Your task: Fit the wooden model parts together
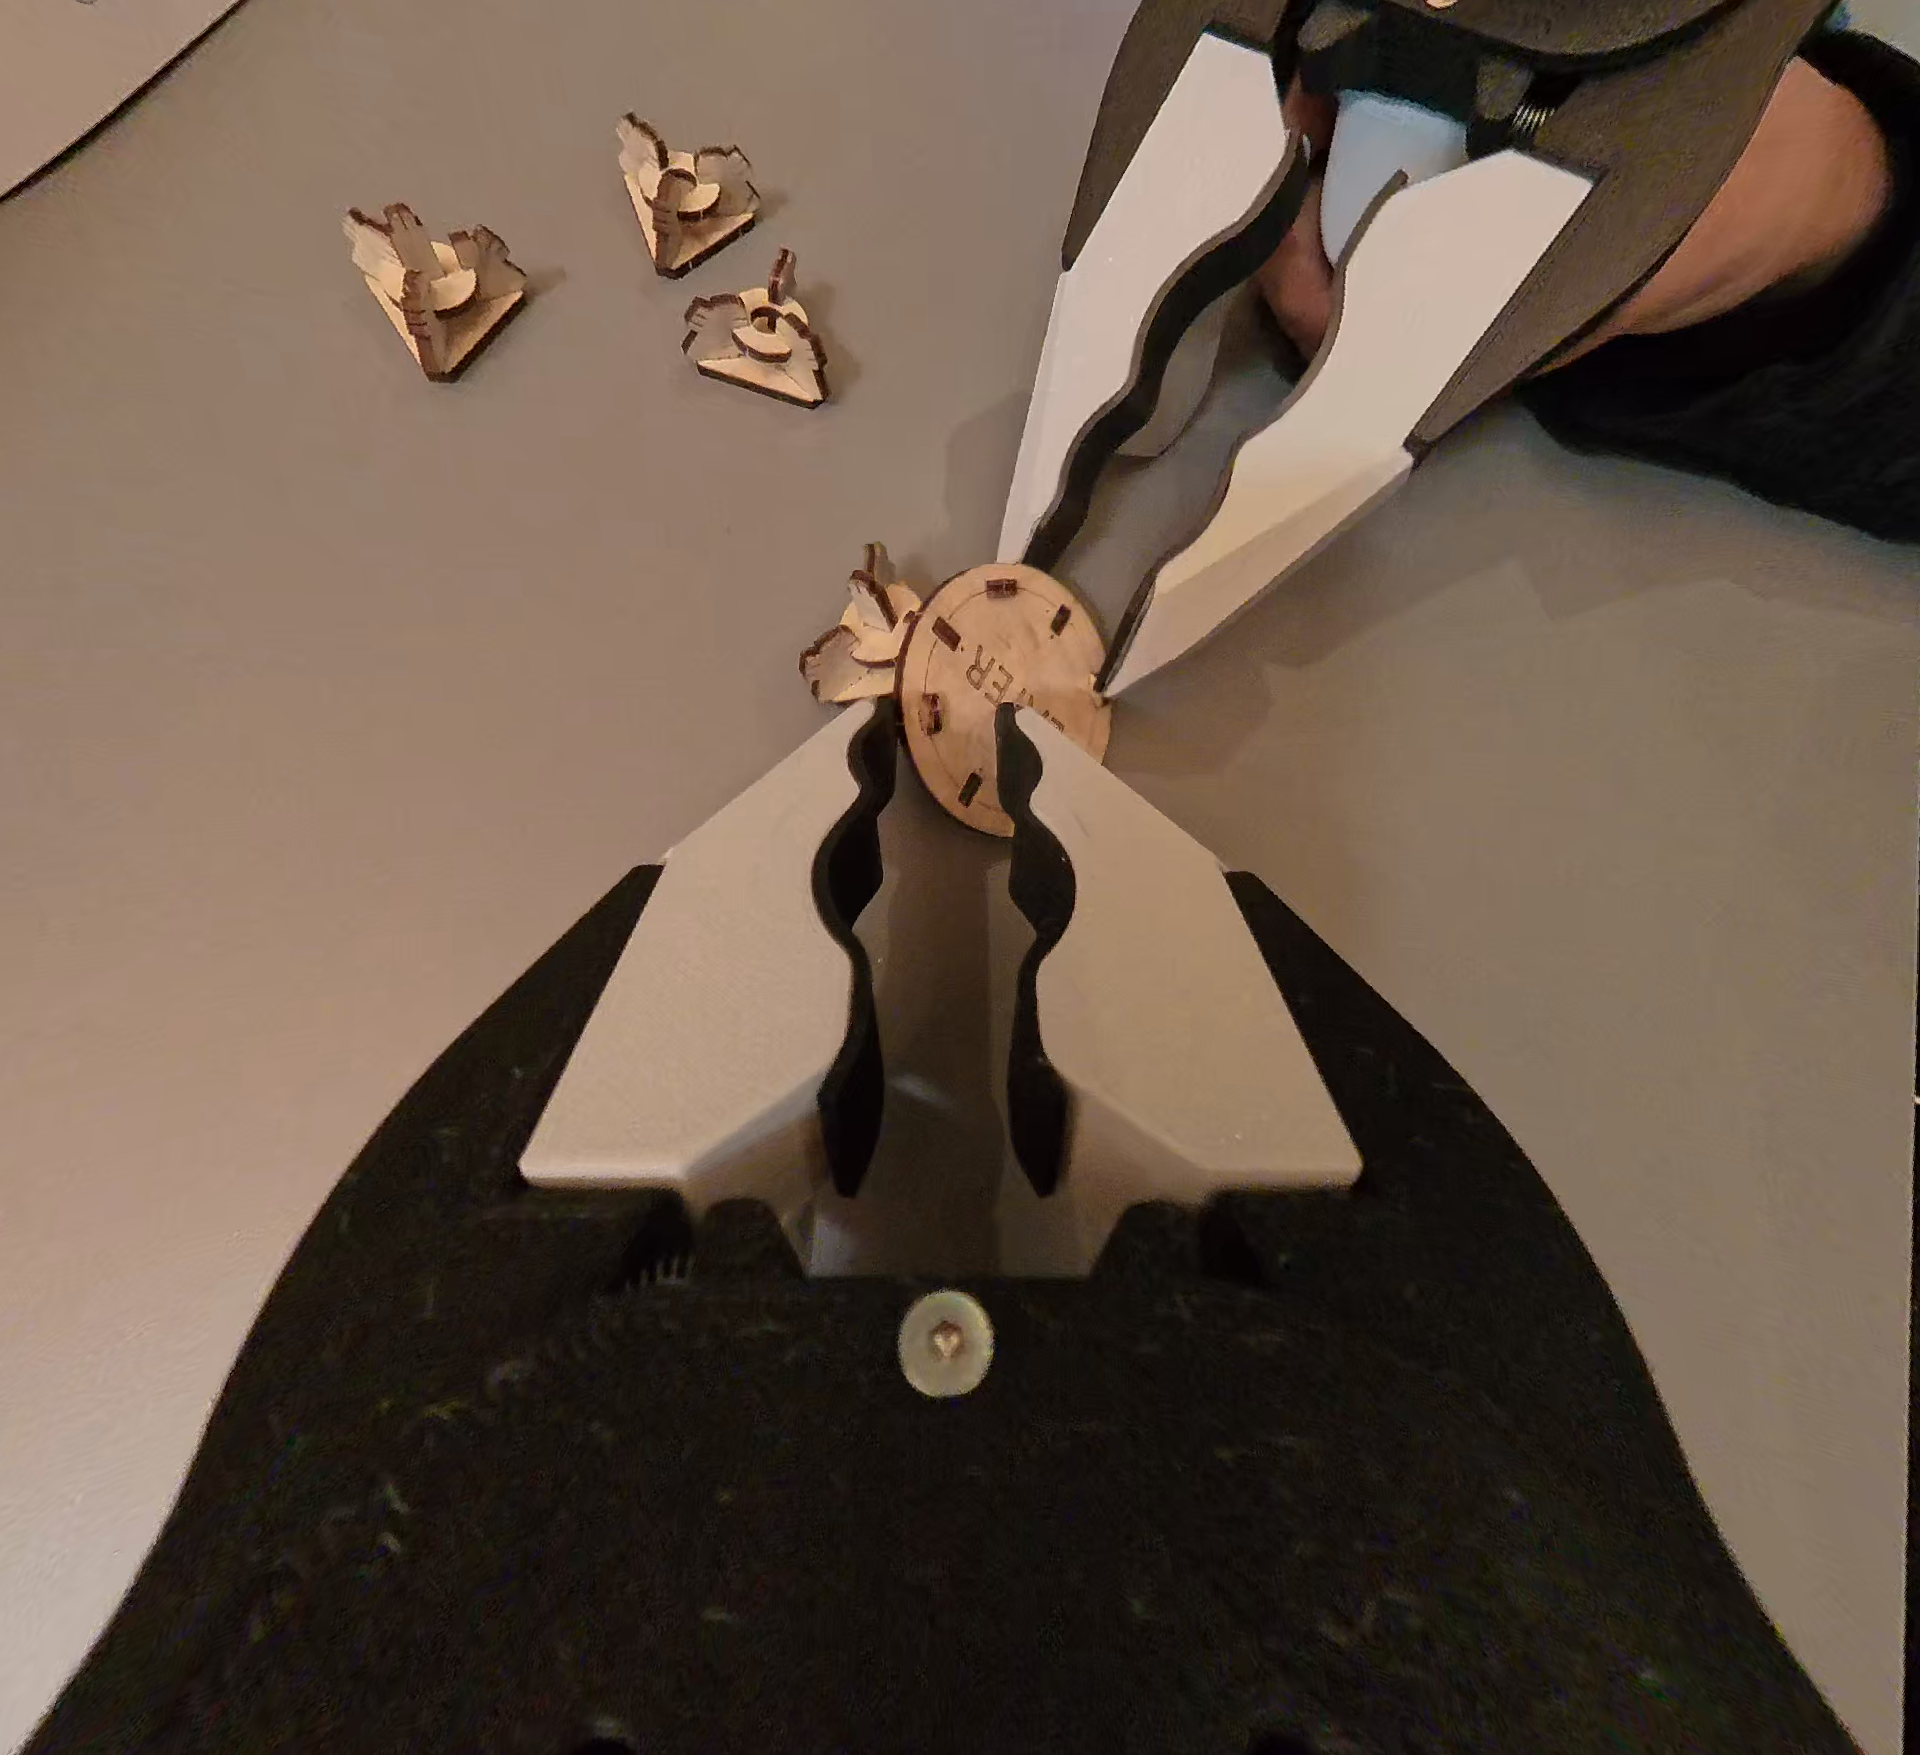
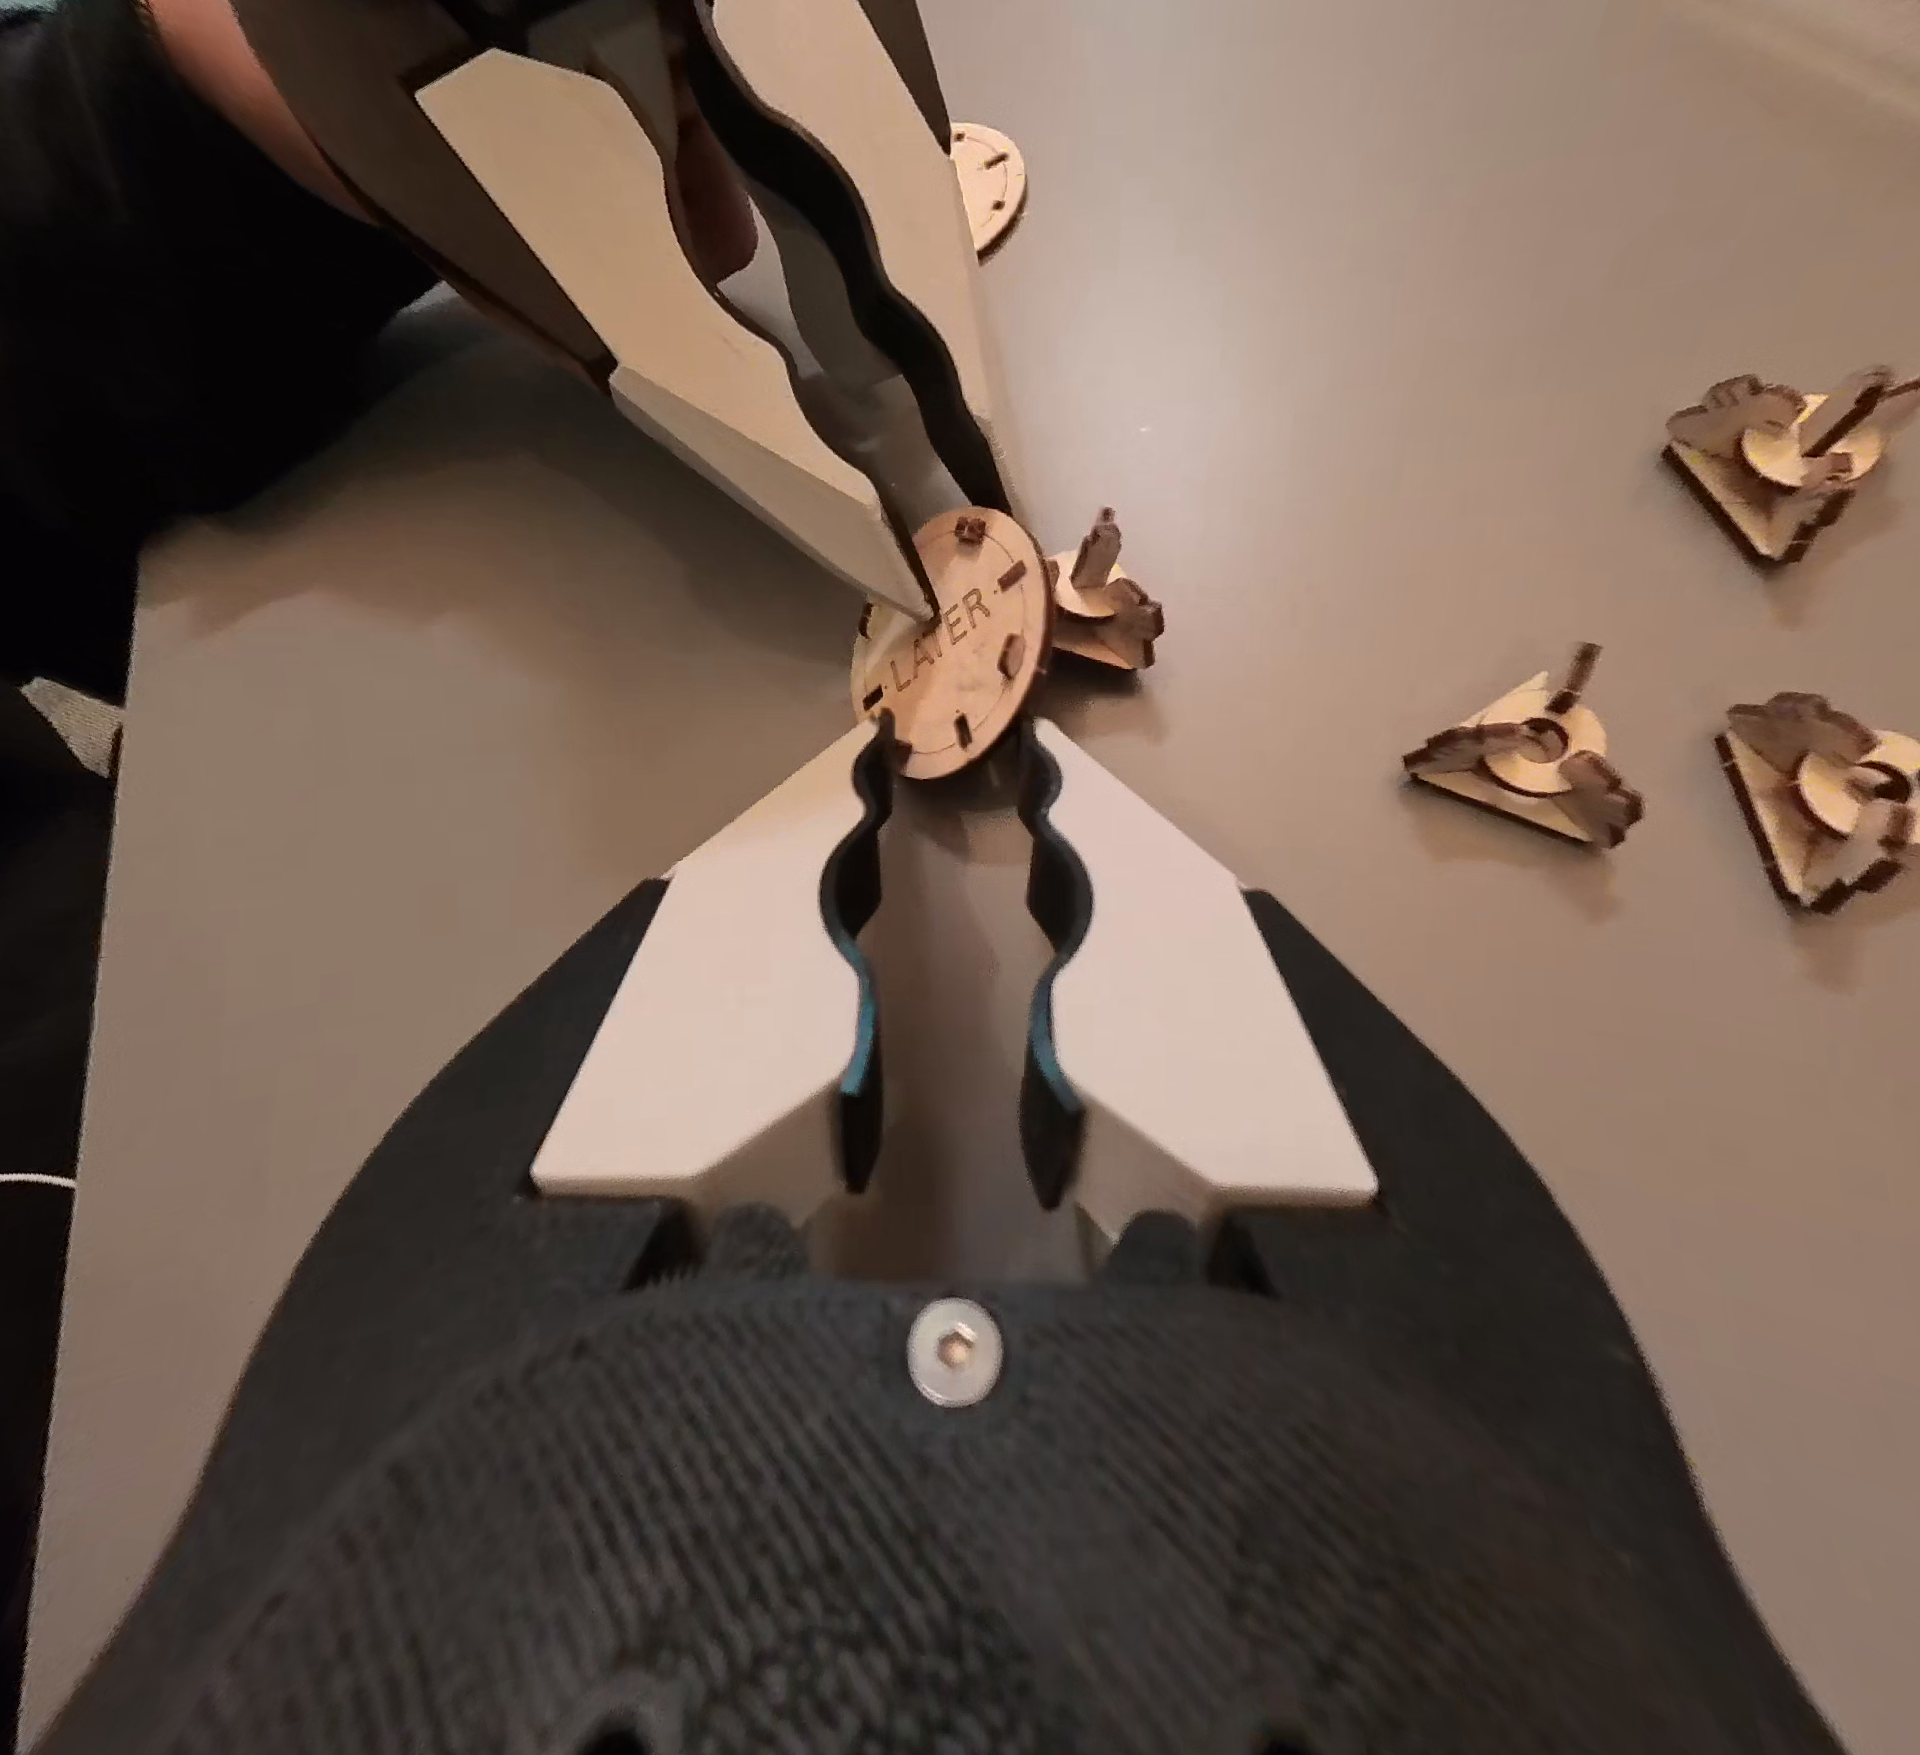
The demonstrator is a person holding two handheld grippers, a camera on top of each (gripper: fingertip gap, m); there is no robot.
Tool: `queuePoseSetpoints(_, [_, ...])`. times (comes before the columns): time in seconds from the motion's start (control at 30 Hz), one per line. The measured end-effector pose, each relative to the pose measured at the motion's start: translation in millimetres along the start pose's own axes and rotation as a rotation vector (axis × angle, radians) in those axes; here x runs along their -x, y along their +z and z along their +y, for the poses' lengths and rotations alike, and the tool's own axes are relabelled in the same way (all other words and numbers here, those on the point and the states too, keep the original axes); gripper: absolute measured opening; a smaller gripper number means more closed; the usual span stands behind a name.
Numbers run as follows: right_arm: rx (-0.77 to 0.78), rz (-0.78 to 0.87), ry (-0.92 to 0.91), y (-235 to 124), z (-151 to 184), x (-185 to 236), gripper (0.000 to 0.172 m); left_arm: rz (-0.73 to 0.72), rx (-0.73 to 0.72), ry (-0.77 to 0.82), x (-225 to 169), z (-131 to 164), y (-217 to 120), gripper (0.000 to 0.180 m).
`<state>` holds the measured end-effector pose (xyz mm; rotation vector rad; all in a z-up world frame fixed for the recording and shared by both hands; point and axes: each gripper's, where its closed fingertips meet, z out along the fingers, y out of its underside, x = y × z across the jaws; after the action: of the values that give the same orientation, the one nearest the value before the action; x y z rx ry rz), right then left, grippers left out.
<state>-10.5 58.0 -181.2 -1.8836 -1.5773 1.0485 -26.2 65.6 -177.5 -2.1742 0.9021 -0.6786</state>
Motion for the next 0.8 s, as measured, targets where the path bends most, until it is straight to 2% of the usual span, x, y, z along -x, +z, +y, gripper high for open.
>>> queuePoseSetpoints(0.07, [-0.029, -0.015, 0.009, -3, -4, 1, 0.014, 0.0, -0.002, 0.0, 0, 0, 0, 0.018])
queuePoseSetpoints(0.33, [-0.123, -0.094, 0.049, -11, -17, 10, 0.008, 0.02, -0.019, -0.003, -5, -3, 0, 0.02])
queuePoseSetpoints(0.43, [-0.16, -0.066, 0.06, -15, -21, 5, 0.0, 0.015, -0.043, -0.028, -3, -8, -1, 0.026])
queuePoseSetpoints(0.53, [-0.228, -0.044, 0.065, -23, -29, -1, 0.0, -0.012, -0.063, -0.061, 3, -10, -2, 0.03])
queuePoseSetpoints(0.7, [-0.324, 0.088, 0.003, -36, -43, -12, 0.0, -0.034, -0.085, -0.076, 5, -14, -1, 0.033])
queuePoseSetpoints(0.8, [-0.422, 0.259, -0.071, -50, -57, -24, 0.0, -0.059, -0.195, -0.088, 6, -31, -5, 0.038])
